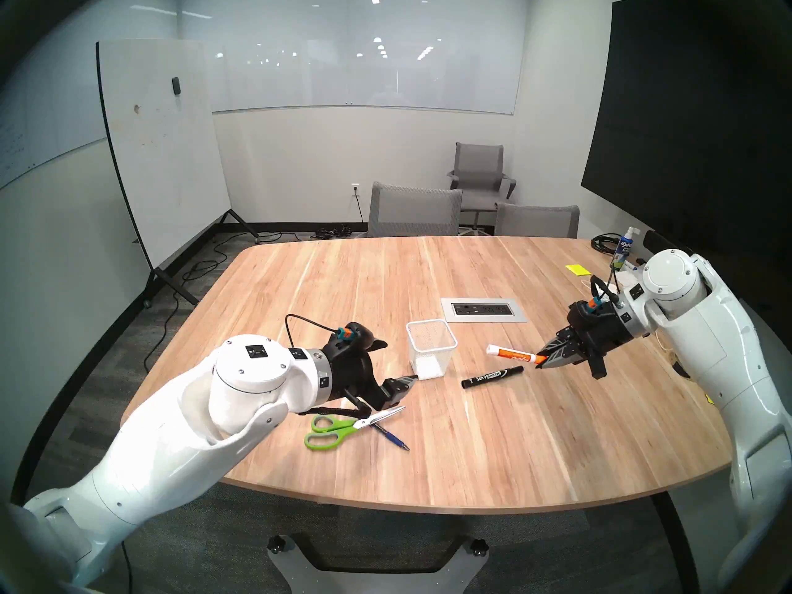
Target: Place the pen, the marker, and the scissors into the pen holder
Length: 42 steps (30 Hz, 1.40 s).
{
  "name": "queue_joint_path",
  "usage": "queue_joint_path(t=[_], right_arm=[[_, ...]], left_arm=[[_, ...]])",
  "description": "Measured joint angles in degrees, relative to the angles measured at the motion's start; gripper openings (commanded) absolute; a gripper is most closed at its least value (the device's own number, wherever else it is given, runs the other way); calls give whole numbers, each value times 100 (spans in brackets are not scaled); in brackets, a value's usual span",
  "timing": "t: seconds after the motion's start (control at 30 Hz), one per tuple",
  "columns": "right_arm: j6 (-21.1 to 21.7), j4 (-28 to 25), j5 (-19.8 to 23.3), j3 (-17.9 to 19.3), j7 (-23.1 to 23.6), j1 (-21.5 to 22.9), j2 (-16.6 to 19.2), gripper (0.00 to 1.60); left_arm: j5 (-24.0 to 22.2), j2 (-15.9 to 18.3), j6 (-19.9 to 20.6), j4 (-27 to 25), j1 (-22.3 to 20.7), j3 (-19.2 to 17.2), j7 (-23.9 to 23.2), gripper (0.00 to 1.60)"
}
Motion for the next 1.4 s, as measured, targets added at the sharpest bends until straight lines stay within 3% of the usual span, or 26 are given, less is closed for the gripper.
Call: queue_joint_path(t=[0.33,0.67,0.87,1.4], right_arm=[[-72,-19,0,-74,0,7,25,0],[-248,-8,-101,-237,0,47,55,0],[-353,19,-269,-383,0,112,61,0],[-382,-180,-655,-824,0,308,-29,0]], left_arm=[[-61,-88,-185,315,-431,249,-647,160],[-114,-151,-142,765,-1039,533,-1505,160],[-85,-208,-53,997,-1313,705,-1773,160],[213,-780,-205,2101,-2165,1260,-2483,160]])
